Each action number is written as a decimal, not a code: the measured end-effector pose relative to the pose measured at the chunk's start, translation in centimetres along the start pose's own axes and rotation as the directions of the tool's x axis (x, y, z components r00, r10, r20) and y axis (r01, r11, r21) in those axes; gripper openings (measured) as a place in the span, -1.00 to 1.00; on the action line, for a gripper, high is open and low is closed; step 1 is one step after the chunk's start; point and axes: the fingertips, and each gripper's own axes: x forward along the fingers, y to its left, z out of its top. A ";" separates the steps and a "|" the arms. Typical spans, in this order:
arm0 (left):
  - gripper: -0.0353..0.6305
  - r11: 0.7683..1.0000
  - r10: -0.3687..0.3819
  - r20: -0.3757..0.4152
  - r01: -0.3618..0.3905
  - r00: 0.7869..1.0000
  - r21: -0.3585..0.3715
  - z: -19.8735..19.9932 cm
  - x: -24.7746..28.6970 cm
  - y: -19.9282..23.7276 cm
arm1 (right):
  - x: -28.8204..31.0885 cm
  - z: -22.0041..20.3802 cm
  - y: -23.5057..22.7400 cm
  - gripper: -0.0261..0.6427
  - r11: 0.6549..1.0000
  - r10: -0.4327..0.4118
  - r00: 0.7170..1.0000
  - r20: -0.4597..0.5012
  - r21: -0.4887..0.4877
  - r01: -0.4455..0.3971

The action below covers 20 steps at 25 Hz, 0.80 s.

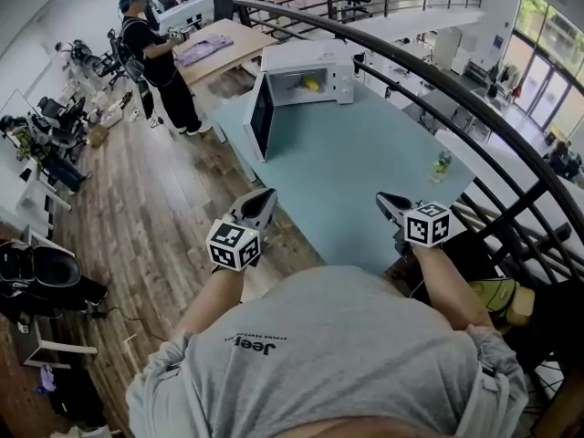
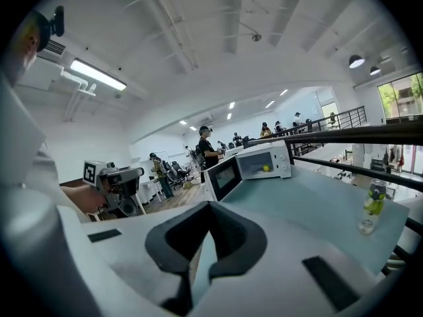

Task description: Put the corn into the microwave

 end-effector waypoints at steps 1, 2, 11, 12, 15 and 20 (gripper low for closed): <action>-0.84 1.000 -0.003 0.002 0.003 1.000 0.002 -0.1 -0.2 0.6 | 0.5 0.3 0.2 -0.87 1.000 -0.002 1.000 0.007 0.003 0.002; -0.84 1.000 -0.006 0.004 0.006 1.000 0.001 -0.2 -0.4 1.2 | 0.8 0.5 0.4 -0.87 1.000 -0.006 1.000 0.012 0.005 0.006; -0.84 0.998 -0.024 0.001 0.024 1.000 -0.050 -1.7 -0.6 4.1 | 2.5 1.2 0.3 -0.87 0.998 -0.048 0.999 0.018 0.030 0.047; -0.84 0.998 -0.023 0.002 0.023 1.000 -0.054 -1.8 -0.4 4.2 | 2.6 1.3 0.2 -0.87 0.998 -0.049 0.999 0.018 0.030 0.048; -0.84 0.997 -0.018 0.001 0.018 1.000 -0.069 -2.2 -0.1 4.3 | 2.9 1.4 0.1 -0.87 0.999 -0.046 0.999 0.008 0.030 0.046; -0.84 0.996 -0.032 -0.001 0.032 0.999 -0.081 -2.7 0.5 3.4 | 2.5 1.3 0.0 -0.87 0.999 -0.044 0.999 -0.007 0.018 0.044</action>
